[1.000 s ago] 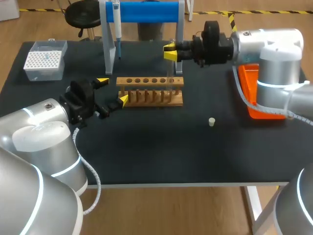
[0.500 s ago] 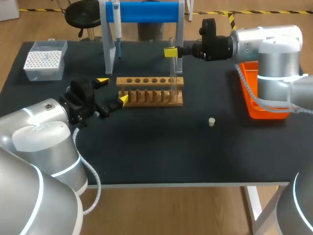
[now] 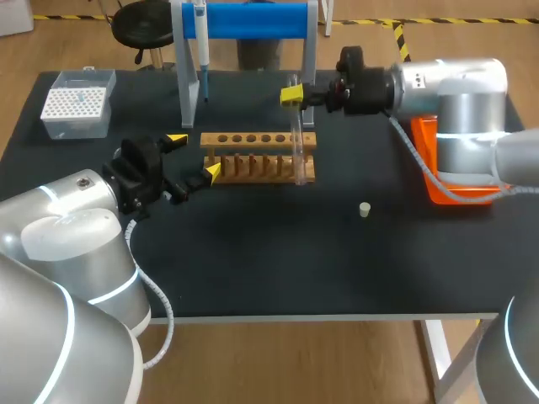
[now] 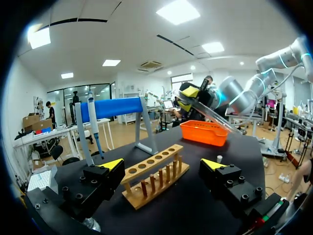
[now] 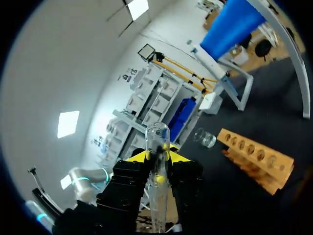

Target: Invert the test tube, pick up the pipette, mount the tip to pipette, aspirate from beaker and dispense into the tube, eject the tip, return the pipette, and cap with the stopper.

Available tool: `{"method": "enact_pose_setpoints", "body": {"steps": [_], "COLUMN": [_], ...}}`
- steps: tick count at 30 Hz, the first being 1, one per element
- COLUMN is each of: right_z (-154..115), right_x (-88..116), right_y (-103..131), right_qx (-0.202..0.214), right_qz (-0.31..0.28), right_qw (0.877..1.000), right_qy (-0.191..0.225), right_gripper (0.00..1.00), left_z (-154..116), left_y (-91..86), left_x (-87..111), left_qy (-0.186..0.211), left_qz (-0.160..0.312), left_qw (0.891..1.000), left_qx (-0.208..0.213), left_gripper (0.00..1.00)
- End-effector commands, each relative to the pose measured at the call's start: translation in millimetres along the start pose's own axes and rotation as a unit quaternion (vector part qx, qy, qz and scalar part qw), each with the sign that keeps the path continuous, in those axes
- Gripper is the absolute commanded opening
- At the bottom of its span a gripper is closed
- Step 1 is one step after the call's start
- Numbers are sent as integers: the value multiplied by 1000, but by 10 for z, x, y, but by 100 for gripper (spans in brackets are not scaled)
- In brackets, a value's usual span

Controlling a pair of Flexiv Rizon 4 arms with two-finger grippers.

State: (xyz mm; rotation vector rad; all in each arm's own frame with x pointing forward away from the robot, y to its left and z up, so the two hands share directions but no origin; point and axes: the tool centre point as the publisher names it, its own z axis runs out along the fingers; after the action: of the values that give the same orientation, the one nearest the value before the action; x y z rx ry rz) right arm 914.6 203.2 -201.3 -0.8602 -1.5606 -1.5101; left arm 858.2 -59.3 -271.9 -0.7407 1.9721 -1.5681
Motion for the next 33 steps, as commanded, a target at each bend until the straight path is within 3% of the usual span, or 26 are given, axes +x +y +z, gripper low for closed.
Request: {"method": "enact_pose_setpoints", "body": {"steps": [1,14,22,33], "right_z": [-2,3,-7,-21], "right_x": [-41,-61,-61,-73], "right_y": [-13,-89,-114,-141], "right_qx": [9,39,32,33], "right_qz": [109,136,191,217], "right_qw": [994,990,981,976], "right_qy": [2,-12,7,7], "right_gripper": [0,0,0,0], "left_z": [-3,-3,-3,-3], "left_y": [15,15,15,15], "left_x": [8,8,8,8], "left_qy": [-2,-2,-2,-2], "left_qz": [0,0,0,0], "left_qw": [1000,1000,1000,1000], "left_qx": [3,3,3,3], "left_gripper": [100,100,100,100]}}
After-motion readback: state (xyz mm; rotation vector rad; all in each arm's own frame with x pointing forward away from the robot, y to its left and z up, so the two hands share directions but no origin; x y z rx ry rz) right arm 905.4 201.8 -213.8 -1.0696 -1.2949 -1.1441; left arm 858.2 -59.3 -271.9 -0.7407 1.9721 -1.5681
